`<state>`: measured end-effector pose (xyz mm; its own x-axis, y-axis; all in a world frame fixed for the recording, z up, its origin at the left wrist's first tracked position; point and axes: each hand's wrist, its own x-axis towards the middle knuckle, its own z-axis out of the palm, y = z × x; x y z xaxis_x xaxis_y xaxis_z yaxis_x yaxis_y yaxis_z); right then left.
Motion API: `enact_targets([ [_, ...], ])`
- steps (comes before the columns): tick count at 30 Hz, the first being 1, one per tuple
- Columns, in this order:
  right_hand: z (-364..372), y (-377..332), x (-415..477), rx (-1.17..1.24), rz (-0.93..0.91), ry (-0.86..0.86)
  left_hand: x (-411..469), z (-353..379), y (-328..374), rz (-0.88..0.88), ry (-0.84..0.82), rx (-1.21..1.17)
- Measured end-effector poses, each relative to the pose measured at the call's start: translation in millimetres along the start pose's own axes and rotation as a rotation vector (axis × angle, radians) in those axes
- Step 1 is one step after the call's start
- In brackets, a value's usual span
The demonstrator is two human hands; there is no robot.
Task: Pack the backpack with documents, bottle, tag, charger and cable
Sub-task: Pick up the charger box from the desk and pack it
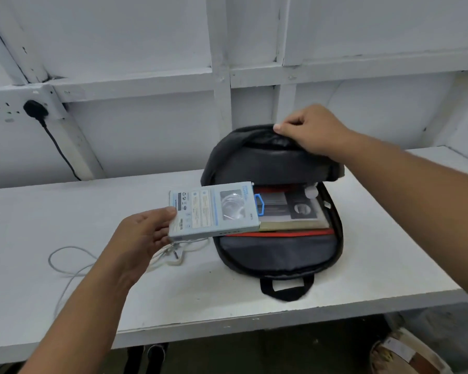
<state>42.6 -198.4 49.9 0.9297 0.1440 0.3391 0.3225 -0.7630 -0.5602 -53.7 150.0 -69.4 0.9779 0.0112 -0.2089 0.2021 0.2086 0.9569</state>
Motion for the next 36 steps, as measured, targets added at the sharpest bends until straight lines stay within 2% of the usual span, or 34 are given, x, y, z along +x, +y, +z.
enact_targets([
  [6, -15.7, -4.8, 28.3, 0.184, 0.111, 0.069, 11.0, 32.8, -4.7, 0.044, 0.106, 0.042],
  [8, -19.3, -3.2, 29.6, 0.217, 0.115, 0.092, 12.2, 43.6, -9.2, 0.171, 0.181, 0.187],
  [11, -21.7, -3.0, 30.6, 0.217, 0.105, 0.113, 8.7, 57.2, -14.0, 0.525, 0.252, 0.606],
  [14, -24.6, -3.7, 35.0, 0.203, 0.094, 0.145, 9.4, 72.4, -20.9, 0.876, 0.111, 1.06],
  [18, -27.7, -5.3, 40.6, 0.18, 0.084, 0.132, 23.4, 98.8, -32.3, 1.068, -0.178, 1.415],
  [20, -26.3, -8.1, 39.4, 0.169, 0.074, 0.096, 37.5, 114.0, -40.0, 1.074, -0.207, 1.498],
  [28, -24.3, -10.2, 9.6, 0.181, -0.009, 0.08, 88.9, 136.2, -66.2, 0.97, -0.05, 1.704],
  [31, -22.7, -10.4, -5.0, 0.189, -0.014, 0.05, 107.9, 134.5, -68.2, 0.87, -0.057, 1.688],
  [36, -14.6, -10.5, -24.6, 0.17, -0.06, 0.012, 132.6, 146.8, -78.5, 0.587, -0.057, 1.696],
])
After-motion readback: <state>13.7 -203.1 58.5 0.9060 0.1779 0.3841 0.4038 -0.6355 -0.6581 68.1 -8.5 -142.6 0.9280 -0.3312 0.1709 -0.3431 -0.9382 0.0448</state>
